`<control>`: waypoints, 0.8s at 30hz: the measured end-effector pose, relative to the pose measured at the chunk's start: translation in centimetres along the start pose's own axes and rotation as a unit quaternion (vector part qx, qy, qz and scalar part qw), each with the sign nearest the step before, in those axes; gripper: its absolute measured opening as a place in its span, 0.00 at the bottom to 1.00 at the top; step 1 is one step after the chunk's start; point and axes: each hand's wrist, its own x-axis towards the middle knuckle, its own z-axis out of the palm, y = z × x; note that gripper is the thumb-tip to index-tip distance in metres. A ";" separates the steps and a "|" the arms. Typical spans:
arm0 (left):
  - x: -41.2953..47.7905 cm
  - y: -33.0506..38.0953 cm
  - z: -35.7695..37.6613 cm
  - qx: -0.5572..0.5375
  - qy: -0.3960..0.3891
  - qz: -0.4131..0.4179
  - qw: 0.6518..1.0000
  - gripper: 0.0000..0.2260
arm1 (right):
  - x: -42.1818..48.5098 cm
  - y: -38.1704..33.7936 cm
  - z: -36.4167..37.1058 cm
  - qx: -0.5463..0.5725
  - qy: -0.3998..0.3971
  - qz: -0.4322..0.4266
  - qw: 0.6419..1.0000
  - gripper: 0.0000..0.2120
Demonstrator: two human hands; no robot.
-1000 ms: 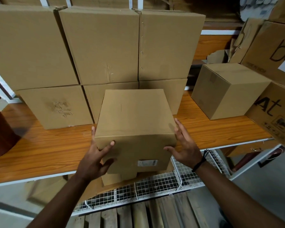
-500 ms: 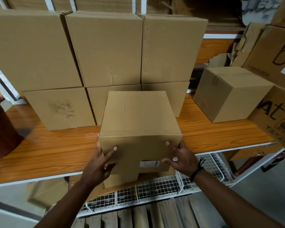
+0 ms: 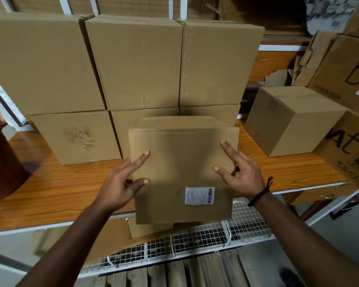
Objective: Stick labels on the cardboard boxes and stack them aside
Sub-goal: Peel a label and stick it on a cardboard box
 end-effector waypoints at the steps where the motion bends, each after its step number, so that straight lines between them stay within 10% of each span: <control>1: 0.7 0.9 -0.7 -0.012 0.004 0.006 1.000 0.32 | 0.8 -0.3 -0.6 -0.003 0.006 -0.001 1.000 0.35; 9: 6.1 3.0 -3.6 -0.232 0.011 -0.114 0.966 0.25 | 6.6 -1.4 -2.5 0.069 -0.074 0.138 0.985 0.31; 24: 11.0 -0.6 -0.4 -0.149 0.052 -0.186 0.970 0.10 | 10.6 2.2 1.6 0.139 -0.129 0.256 0.948 0.24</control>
